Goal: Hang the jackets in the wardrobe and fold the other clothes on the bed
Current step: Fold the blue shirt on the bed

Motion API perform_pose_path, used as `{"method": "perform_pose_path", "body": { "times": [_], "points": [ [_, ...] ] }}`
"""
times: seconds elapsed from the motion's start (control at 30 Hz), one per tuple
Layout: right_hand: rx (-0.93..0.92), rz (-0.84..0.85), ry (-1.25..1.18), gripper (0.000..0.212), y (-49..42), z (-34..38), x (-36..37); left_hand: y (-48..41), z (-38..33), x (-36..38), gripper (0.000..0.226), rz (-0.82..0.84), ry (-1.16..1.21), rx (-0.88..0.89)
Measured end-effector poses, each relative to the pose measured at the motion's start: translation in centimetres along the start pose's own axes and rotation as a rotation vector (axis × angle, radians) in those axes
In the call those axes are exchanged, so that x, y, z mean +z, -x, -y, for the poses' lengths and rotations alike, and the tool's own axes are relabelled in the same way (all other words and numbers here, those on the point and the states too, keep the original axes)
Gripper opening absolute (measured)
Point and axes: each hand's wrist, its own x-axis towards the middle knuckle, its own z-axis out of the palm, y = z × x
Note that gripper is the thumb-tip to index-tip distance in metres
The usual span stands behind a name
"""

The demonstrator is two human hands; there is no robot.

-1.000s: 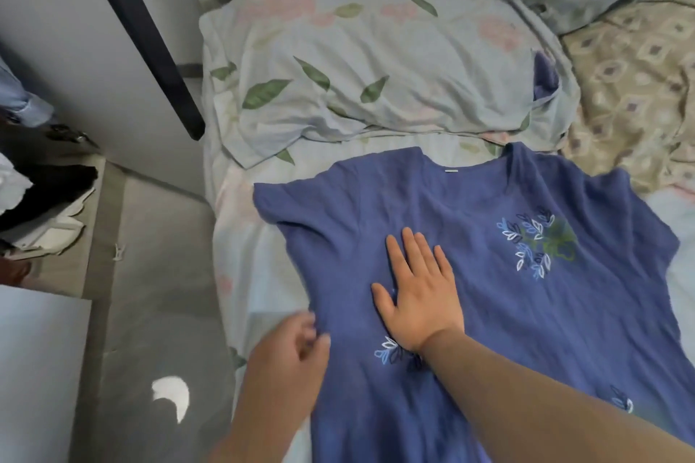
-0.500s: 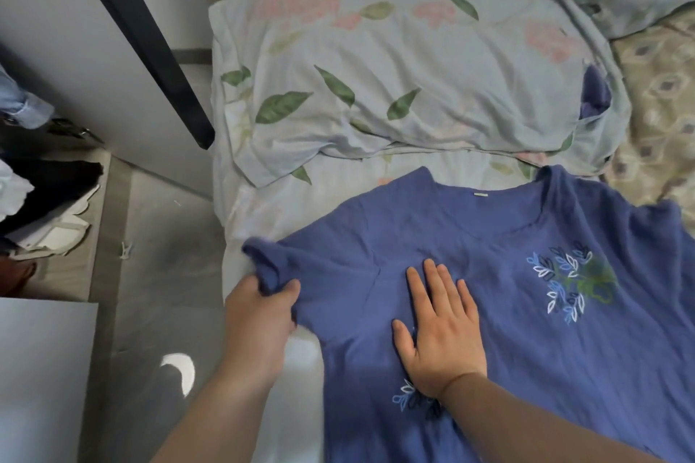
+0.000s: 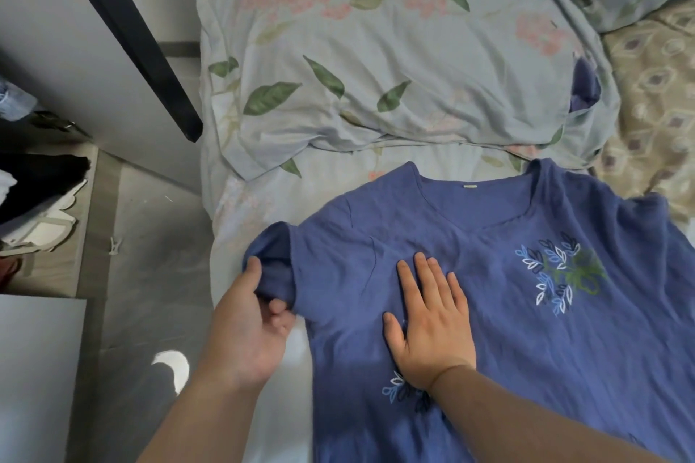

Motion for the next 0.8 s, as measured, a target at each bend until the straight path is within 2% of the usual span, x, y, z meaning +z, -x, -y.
{"method": "perform_pose_path", "body": {
  "times": [0.1, 0.23, 0.33, 0.4, 0.5, 0.53, 0.6, 0.7, 0.73, 0.8],
  "points": [
    [0.003, 0.0, -0.002, 0.072, 0.1, -0.1, 0.0, 0.1, 0.5, -1.0, 0.011, 0.053, -0.157, 0.077],
    [0.002, -0.006, -0.008, 0.072, 0.1, -0.1, 0.1, 0.0, 0.1, -1.3, 0.027, 0.047, -0.154, 0.238],
    [0.004, -0.009, -0.012, 0.072, 0.1, -0.1, 0.1, 0.1, -0.5, -1.0, 0.04, 0.117, -0.287, 0.251],
    [0.007, -0.009, -0.02, 0.072, 0.1, 0.0, 0.1, 0.8, -0.2, -0.9, 0.043, 0.244, -0.495, 0.254],
    [0.004, -0.016, -0.029, 0.072, 0.0, 0.0, 0.1, 1.8, 1.0, -1.3, 0.025, 0.348, -0.923, 0.288],
    [0.004, -0.015, -0.03, 0.072, 0.1, 0.0, 0.1, 1.8, 1.5, -1.5, 0.02, 0.342, -0.983, 0.301],
    [0.003, -0.009, -0.033, 0.072, 0.1, -0.1, 0.1, 1.6, 2.2, -1.8, 0.012, 0.197, -0.981, 0.335],
    [0.003, -0.005, -0.034, 0.072, 0.1, -0.1, 0.0, 1.3, 2.9, -2.8, 0.014, -0.045, -0.755, 0.158],
    [0.003, -0.005, -0.037, 0.072, 0.1, 0.0, 0.0, 1.3, 3.0, -3.3, 0.015, -0.059, -0.758, 0.095],
    [0.001, -0.011, -0.045, 0.072, 0.1, 0.0, 0.1, 2.0, 3.0, -3.5, 0.011, 0.02, -0.871, -0.01]
  ]
}}
